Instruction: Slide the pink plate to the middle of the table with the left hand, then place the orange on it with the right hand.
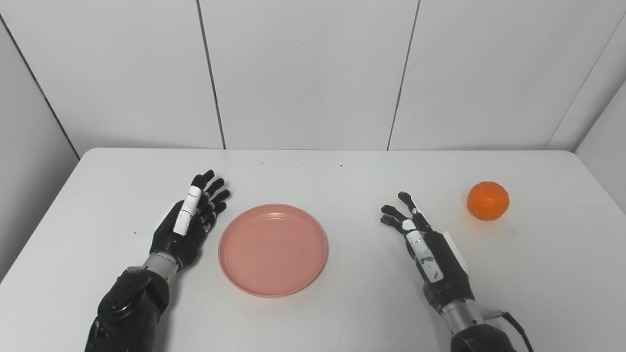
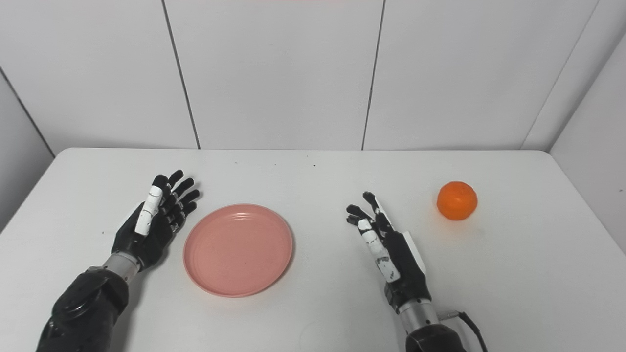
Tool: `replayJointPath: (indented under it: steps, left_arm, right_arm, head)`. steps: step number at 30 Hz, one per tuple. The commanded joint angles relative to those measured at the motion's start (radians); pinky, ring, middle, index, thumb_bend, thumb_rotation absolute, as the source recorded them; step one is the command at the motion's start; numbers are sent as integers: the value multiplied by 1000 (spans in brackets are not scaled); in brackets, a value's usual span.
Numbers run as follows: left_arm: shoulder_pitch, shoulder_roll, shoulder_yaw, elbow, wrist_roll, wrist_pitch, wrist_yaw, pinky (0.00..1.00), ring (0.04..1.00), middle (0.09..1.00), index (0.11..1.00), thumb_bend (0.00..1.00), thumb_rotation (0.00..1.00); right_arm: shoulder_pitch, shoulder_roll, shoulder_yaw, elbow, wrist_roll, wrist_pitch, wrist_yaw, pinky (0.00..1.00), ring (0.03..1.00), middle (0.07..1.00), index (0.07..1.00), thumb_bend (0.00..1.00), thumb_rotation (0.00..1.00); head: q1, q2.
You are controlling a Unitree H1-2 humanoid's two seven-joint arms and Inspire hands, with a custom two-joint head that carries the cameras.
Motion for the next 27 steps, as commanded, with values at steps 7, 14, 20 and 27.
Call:
replayJointPath:
  steps: [7,14,20,27]
  left_arm:
    - [-25,-67,0,-71,-33,31,16,976,938,992,1000,778,800]
    - [-22,-109,22,-84,-64,75,44,988,946,997,1000,845,813]
    - [-17,-182,79,-125,-130,158,125,971,919,980,1000,804,851]
    - [-13,-212,76,-138,-205,170,216,966,926,986,1000,778,856]
  right_arm:
    - [-27,-5,-10,-10,25,-28,18,975,856,853,959,764,855]
    - [-27,-5,-10,-10,28,-21,19,988,854,852,963,782,847]
    - [-28,-1,-7,-8,23,-24,15,987,852,851,961,787,844]
    - [-29,-1,-3,-10,20,-24,15,981,853,852,961,776,848]
  head:
    - [14,-7]
    - [10,-9]
    - [4,-7]
    - [8,-5]
